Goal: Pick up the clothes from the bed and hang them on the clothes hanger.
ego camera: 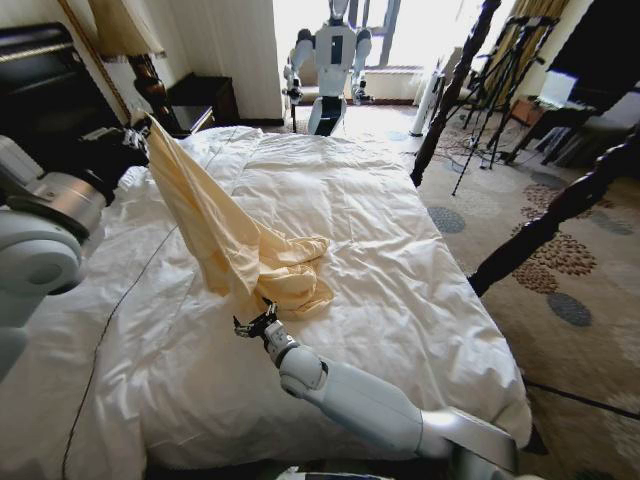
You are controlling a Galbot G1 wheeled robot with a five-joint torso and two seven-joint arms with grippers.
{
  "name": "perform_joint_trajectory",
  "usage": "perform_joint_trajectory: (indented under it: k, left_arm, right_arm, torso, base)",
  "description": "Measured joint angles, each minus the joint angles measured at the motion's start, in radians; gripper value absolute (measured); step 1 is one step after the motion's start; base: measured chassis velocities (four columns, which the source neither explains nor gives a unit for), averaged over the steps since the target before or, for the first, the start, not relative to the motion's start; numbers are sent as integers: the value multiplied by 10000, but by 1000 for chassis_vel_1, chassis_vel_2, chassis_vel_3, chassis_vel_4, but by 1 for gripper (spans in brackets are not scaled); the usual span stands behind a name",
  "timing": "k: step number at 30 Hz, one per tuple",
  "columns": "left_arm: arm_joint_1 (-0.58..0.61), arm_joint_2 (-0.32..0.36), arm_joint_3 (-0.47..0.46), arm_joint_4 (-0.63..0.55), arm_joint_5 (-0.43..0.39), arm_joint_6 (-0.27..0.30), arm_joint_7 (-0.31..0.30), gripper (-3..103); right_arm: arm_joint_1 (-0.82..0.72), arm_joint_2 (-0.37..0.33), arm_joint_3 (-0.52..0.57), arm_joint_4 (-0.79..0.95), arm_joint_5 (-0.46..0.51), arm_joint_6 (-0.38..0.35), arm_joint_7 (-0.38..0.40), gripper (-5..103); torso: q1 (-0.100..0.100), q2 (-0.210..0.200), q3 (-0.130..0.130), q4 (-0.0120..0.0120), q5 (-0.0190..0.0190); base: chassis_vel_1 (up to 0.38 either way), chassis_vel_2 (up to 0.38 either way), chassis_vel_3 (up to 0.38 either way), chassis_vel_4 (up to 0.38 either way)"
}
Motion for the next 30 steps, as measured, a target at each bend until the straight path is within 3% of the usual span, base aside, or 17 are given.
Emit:
perform_joint_trajectory:
  k: [6, 7, 9, 10, 12, 14, 18, 22, 25, 30]
  left_arm:
    - [181, -6, -356, -179, -192, 26, -65, 1]
    - [181, -6, -356, -179, -192, 26, -65, 1]
    - [213, 32, -470, -173, -244, 30, -67, 1]
    - [213, 32, -470, -173, -244, 30, -67, 1]
    - [221, 56, -541, -167, -281, 35, -67, 1]
    - [228, 56, -556, -167, -289, 36, -67, 1]
    - [476, 40, -839, -202, -302, 38, -55, 1]
    - [724, 31, -1132, -251, -310, 38, -29, 1]
    - [1045, 30, -1513, -328, -357, 37, 7, 1]
    - [1171, 16, -1681, -418, -400, 37, 15, 1]
  right_arm:
    - [146, 133, 41, -340, -154, 19, 154, 78]
    - [146, 133, 41, -340, -154, 19, 154, 78]
    - [148, 101, 87, -417, -187, -82, 266, 66]
    - [148, 101, 87, -417, -187, -82, 266, 66]
    - [119, 76, 164, -570, -297, -84, 323, 56]
    - [111, 75, 181, -597, -325, -81, 340, 56]
    - [85, 47, 248, -610, -359, -80, 563, 34]
    - [103, 8, 320, -615, -392, -80, 587, 24]
    - [180, 7, 402, -690, -517, -28, 584, 7]
    - [256, 77, 453, -779, -551, 35, 576, -2]
  torso:
    - [0, 0, 0, -1, 1]
    - [0, 0, 0, -1, 1]
    - [0, 0, 0, -1, 0]
    - [0, 0, 0, -1, 0]
    - [0, 0, 0, -2, 1]
    - [0, 0, 0, -2, 1]
    - [0, 0, 0, -1, 1]
    - [0, 0, 0, -2, 1]
    - [0, 0, 0, -1, 1]
    - [0, 0, 0, -1, 1]
  base:
    - [0, 0, 0, 0]
    - [0, 0, 0, 0]
    - [0, 0, 0, 0]
    - [0, 0, 0, 0]
    - [0, 0, 0, 0]
    - [0, 0, 0, 0]
    - [0, 0, 0, 0]
    - [0, 0, 0, 0]
    - [0, 0, 0, 0]
    - [0, 0, 0, 0]
